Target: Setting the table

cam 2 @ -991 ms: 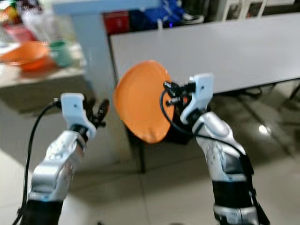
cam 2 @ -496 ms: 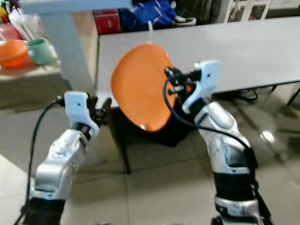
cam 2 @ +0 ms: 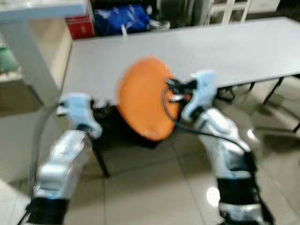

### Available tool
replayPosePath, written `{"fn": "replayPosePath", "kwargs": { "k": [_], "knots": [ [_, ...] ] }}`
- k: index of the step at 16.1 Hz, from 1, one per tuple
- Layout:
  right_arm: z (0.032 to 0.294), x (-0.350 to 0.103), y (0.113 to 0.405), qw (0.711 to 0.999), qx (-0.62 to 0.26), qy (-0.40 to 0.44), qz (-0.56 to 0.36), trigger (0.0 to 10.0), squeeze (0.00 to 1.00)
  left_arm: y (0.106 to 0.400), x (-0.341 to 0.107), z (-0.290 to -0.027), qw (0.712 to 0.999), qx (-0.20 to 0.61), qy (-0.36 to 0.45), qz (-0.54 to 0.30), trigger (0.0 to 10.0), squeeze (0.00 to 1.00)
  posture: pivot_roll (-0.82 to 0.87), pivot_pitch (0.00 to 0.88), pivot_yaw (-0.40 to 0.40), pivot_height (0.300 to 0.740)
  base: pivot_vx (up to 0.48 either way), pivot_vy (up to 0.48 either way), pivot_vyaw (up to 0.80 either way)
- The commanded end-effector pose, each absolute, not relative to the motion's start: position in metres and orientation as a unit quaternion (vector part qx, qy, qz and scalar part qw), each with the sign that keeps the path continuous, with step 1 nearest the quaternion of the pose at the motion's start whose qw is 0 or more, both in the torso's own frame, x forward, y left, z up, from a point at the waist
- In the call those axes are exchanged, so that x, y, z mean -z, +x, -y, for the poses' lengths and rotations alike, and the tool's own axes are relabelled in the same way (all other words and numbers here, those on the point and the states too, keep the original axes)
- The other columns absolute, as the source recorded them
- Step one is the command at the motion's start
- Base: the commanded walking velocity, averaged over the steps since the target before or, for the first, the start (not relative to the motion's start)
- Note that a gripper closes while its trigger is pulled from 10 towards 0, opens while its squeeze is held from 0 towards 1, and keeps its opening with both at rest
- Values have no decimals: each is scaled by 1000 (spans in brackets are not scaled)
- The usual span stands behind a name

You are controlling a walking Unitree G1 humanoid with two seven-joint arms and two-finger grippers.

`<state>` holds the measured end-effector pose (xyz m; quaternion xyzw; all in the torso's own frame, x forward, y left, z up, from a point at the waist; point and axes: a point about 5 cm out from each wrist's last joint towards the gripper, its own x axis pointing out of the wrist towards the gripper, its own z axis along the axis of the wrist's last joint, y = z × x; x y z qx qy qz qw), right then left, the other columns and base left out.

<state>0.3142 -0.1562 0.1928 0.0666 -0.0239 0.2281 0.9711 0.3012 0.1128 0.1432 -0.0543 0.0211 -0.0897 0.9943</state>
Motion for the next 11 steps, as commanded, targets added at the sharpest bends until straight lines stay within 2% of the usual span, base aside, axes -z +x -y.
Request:
{"fn": "replayPosePath", "kwargs": {
  "k": [1, 6, 11],
  "knots": [
    [146, -201, 314, 965, -250, 66, 44, 0, 0, 307, -149, -129, 997, 62, -44, -11, 10000, 0, -213, 0, 60, 740, 334, -341, 0],
    [142, -195, 313, 964, -256, 59, 37, 0, 0, 308, -152, -131, 998, 58, -38, -6, 10000, 0, -210, 0, 66, 740, 350, -325, 0],
    [136, -210, 312, 956, -282, 55, 61, 0, 0, 305, -152, -115, 995, 93, -37, 1, 10000, 0, -215, 0, 64, 740, 302, -369, 0]
  ]
}}
